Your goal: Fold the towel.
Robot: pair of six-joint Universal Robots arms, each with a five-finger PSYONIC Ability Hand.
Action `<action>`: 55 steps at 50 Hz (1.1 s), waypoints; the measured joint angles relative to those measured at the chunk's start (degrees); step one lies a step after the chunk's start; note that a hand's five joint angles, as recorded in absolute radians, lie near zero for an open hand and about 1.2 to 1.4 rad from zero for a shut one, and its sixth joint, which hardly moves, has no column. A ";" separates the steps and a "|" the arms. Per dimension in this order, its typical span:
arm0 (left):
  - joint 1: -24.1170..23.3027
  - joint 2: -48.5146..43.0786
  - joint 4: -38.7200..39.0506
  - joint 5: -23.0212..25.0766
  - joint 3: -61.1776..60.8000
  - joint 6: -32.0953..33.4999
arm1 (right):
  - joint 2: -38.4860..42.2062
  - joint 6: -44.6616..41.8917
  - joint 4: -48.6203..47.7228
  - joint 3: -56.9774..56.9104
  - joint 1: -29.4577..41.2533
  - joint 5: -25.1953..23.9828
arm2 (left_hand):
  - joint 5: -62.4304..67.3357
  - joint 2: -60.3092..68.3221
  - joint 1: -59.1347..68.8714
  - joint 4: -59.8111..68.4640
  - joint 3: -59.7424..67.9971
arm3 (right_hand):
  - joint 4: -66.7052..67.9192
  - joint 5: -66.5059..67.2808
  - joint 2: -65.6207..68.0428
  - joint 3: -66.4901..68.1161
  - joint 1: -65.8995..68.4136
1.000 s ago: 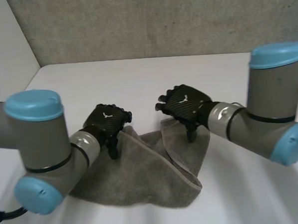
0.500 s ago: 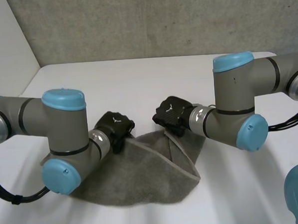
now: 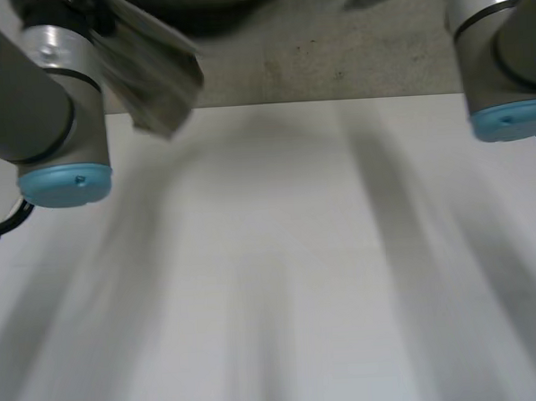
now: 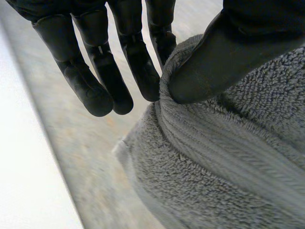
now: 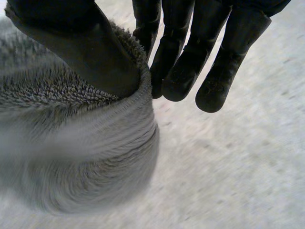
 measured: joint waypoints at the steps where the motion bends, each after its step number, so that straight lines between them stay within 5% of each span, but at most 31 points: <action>1: 0.42 1.31 1.54 -0.33 -1.50 -1.04 | -1.56 0.49 -0.88 2.20 -0.82 -1.02 | 0.02 0.00 0.00 0.00 0.00 | 0.00 0.00 0.01 0.00 0.00; 9: 0.89 6.32 4.98 6.48 -18.60 -3.61 | -4.41 -0.06 3.60 14.54 -2.76 -13.20 | 0.53 0.00 0.00 0.00 0.05 | 0.01 0.01 0.60 0.01 0.01; 16: 0.08 5.03 7.19 12.81 -33.46 -3.13 | -2.70 -3.61 7.90 25.35 -2.41 -18.95 | 0.53 0.21 0.14 0.00 0.13 | 0.02 0.01 0.61 0.01 0.16; 27: 0.59 2.19 9.40 13.77 -43.73 -1.94 | -1.87 -13.96 8.48 39.38 -2.55 -19.16 | 0.53 0.21 0.48 0.00 0.17 | 0.02 0.01 0.61 0.01 0.19; 37: 1.06 5.27 9.39 13.66 -46.20 -1.88 | -4.50 -15.02 10.53 44.27 -4.06 -19.47 | 0.49 0.11 0.43 -0.04 -0.02 | 0.03 0.01 0.61 0.01 0.20; 47: 1.09 6.49 9.65 13.60 -48.12 -1.88 | -4.72 -14.27 8.25 47.67 -5.68 -19.53 | -36.86 -38.04 -33.33 -38.67 -40.71 | 0.05 0.01 0.61 0.01 0.20; 55: 1.90 7.02 12.07 13.49 -50.40 -1.76 | -3.77 -13.63 5.41 48.88 -5.70 -19.62 | -39.95 -40.37 -35.86 -41.00 -43.41 | 0.05 0.01 0.94 0.01 0.20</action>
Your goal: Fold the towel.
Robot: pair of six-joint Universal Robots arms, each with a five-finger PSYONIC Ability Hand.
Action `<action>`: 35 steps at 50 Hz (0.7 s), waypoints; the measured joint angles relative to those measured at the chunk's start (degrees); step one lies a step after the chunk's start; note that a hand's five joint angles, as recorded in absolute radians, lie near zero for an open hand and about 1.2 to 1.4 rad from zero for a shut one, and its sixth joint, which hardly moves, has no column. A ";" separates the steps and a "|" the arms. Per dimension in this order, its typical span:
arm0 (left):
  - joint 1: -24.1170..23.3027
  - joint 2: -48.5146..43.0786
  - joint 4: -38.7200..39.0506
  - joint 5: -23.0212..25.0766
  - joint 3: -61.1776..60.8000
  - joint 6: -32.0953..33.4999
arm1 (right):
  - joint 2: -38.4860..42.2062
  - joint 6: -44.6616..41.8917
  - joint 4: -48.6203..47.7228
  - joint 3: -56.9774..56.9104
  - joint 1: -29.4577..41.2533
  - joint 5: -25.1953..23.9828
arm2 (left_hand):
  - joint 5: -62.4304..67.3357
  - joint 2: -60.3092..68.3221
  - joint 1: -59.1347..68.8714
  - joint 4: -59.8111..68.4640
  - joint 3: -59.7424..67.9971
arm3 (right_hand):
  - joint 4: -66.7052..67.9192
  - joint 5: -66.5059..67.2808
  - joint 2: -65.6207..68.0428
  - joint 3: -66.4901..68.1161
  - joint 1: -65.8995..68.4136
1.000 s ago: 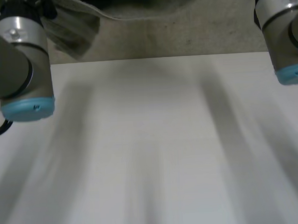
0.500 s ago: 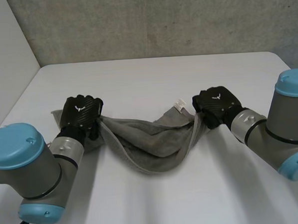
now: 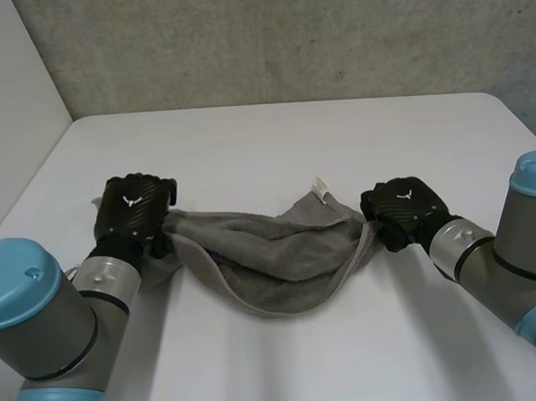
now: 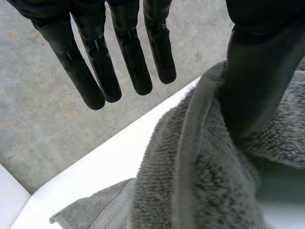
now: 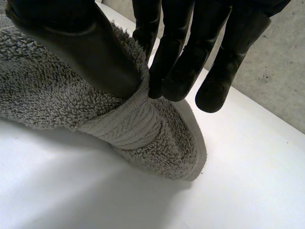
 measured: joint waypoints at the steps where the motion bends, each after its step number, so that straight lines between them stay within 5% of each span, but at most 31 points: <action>1: 0.40 0.31 0.76 -0.01 -0.53 0.01 | 0.05 0.04 -0.22 0.18 -0.01 -0.01 | 1.17 0.52 0.65 0.54 0.88 | 0.00 0.00 0.00 0.00 0.00; 21: 2.14 5.26 3.66 0.13 -4.05 3.19 | 0.34 0.07 -1.55 0.82 -1.63 0.08 | 38.81 39.67 37.76 39.99 41.14 | 0.17 0.00 0.00 0.00 0.00; 35: 2.37 6.82 3.60 0.09 -3.97 5.87 | -1.17 0.09 -1.18 -0.12 -2.16 0.54 | 39.35 41.10 38.00 41.14 43.06 | 0.17 0.00 0.00 0.00 0.00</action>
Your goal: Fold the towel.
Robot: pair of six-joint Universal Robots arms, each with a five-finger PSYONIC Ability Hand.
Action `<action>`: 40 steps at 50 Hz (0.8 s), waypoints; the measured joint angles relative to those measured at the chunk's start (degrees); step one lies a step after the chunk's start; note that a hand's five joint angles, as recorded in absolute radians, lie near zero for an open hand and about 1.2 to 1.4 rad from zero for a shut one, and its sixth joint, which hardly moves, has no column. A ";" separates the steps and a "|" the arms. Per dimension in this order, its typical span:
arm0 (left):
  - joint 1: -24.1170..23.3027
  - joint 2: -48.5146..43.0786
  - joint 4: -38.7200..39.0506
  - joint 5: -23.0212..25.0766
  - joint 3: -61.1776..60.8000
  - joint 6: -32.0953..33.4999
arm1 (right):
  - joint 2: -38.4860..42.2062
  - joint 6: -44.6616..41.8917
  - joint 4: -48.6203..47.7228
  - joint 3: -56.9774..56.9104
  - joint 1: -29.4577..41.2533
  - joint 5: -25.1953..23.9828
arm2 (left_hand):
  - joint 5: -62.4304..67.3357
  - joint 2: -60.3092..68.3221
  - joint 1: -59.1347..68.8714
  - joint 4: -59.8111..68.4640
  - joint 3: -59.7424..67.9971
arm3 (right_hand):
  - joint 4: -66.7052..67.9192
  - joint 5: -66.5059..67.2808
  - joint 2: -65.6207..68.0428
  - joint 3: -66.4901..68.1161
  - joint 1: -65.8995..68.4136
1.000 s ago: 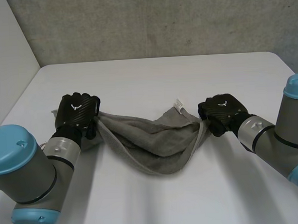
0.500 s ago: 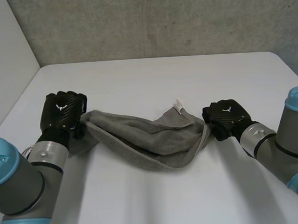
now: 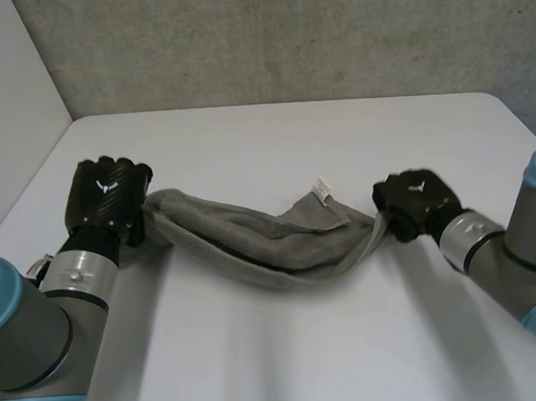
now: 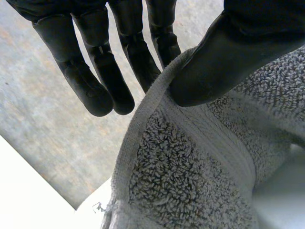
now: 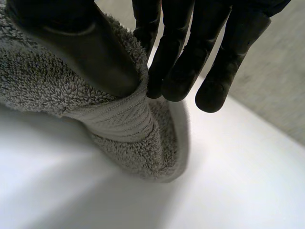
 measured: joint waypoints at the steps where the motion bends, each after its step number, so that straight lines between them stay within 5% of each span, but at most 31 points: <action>1: 0.08 0.92 -0.13 0.01 0.05 -0.02 | -1.48 0.07 0.29 -0.44 -0.22 0.11 | 0.00 0.00 0.00 0.00 0.01 | 0.00 0.00 0.00 0.00 0.00; 11: 1.28 16.60 -3.59 0.17 3.11 -0.64 | -20.37 2.67 9.74 -8.90 -2.95 -0.31 | 0.17 0.00 0.00 0.00 0.24 | 0.00 0.00 0.00 0.00 0.01; 20: 0.14 24.68 -21.81 1.60 16.31 -1.34 | -26.23 -0.63 30.56 -26.38 -4.47 -3.41 | 0.38 0.00 0.00 0.00 0.31 | 0.00 0.00 0.22 0.27 0.03; 28: -0.55 18.27 -29.71 2.16 23.51 -1.14 | -20.51 -10.98 39.65 -33.52 -3.18 -4.39 | 0.38 0.00 0.00 0.00 0.34 | 0.00 0.00 0.22 0.27 0.05; 40: 1.66 -5.74 -31.43 2.15 34.24 2.44 | 3.06 -25.47 41.17 -45.63 4.12 7.25 | 0.38 0.01 0.01 0.00 0.38 | 0.00 0.00 0.22 0.27 0.05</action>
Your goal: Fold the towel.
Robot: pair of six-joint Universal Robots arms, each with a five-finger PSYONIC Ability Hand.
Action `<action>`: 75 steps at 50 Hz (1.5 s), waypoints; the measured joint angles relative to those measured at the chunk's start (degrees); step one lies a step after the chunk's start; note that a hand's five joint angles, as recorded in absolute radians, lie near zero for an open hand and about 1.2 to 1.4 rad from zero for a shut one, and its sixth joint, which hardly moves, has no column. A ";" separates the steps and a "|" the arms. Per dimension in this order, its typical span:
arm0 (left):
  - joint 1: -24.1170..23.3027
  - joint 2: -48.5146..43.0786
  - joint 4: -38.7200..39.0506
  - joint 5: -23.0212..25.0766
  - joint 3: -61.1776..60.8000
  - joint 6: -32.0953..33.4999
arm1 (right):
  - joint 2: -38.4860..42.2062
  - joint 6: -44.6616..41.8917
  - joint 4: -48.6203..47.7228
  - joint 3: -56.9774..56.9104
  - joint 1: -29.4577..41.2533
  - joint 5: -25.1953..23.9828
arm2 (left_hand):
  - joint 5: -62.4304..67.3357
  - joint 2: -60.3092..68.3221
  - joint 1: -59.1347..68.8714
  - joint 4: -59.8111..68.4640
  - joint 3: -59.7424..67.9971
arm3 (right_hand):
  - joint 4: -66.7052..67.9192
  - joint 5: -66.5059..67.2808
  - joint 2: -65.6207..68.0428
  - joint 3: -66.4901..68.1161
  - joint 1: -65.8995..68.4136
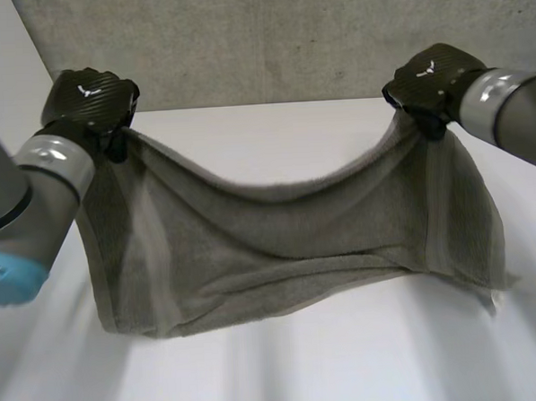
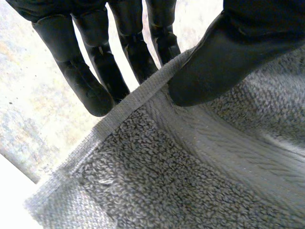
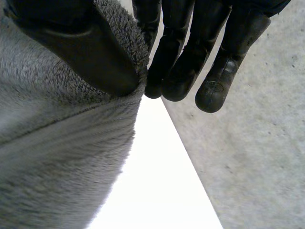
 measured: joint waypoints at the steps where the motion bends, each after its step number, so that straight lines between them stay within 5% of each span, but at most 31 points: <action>1: 0.24 -2.42 0.14 -0.04 2.70 0.65 | 2.96 -0.62 -1.17 -3.58 0.33 1.39 | 0.00 0.00 0.00 0.00 0.01 | 0.00 0.00 0.00 0.00 0.00; 10: 0.29 -8.75 7.29 -0.74 23.42 -0.97 | 11.46 3.88 -23.55 -22.42 2.08 7.41 | 0.00 0.02 0.00 0.00 0.08 | 0.00 0.00 0.00 0.00 0.00; 19: 0.05 -4.63 20.19 -0.76 24.00 -10.13 | -0.97 15.25 -41.78 -7.10 2.24 4.01 | 0.22 0.03 0.00 0.00 0.11 | 0.00 0.32 0.00 0.00 0.00; 31: 1.31 -1.57 24.02 0.19 -2.58 -11.70 | -4.52 15.67 -40.33 19.22 -0.59 -6.81 | 0.23 0.06 0.00 0.00 0.14 | 0.00 0.37 0.00 0.00 0.00; 43: 2.57 -4.39 34.48 5.15 -26.06 -10.22 | 0.60 10.92 -40.11 37.27 -3.56 -9.99 | 0.23 0.29 0.26 0.00 0.17 | -1.27 -0.82 -0.95 -0.96 -0.86; 49: 2.67 -5.25 35.74 6.58 -31.51 -6.84 | 2.05 8.64 -39.94 41.40 -3.94 -9.15 | 0.23 0.29 0.26 0.00 0.18 | -52.11 -53.09 -52.77 -51.64 -51.75; 51: 2.71 -5.19 35.76 6.62 -31.96 -6.02 | 1.78 8.58 -39.92 41.78 -4.08 -8.99 | 0.23 0.29 0.26 0.00 0.18 | -61.13 -62.33 -60.62 -60.48 -60.12; 69: 2.83 -4.70 35.60 6.28 -32.23 -5.01 | -2.69 8.77 -39.94 42.21 -5.14 -10.01 | 0.23 0.29 0.27 0.00 0.18 | -62.02 -62.65 -61.58 -61.97 -61.81; 75: 2.82 -4.70 35.62 6.28 -32.57 -5.03 | -2.59 8.40 -39.58 40.42 -5.02 -10.54 | 0.23 0.29 0.27 0.00 0.18 | -54.97 -53.49 -54.93 -54.77 -54.11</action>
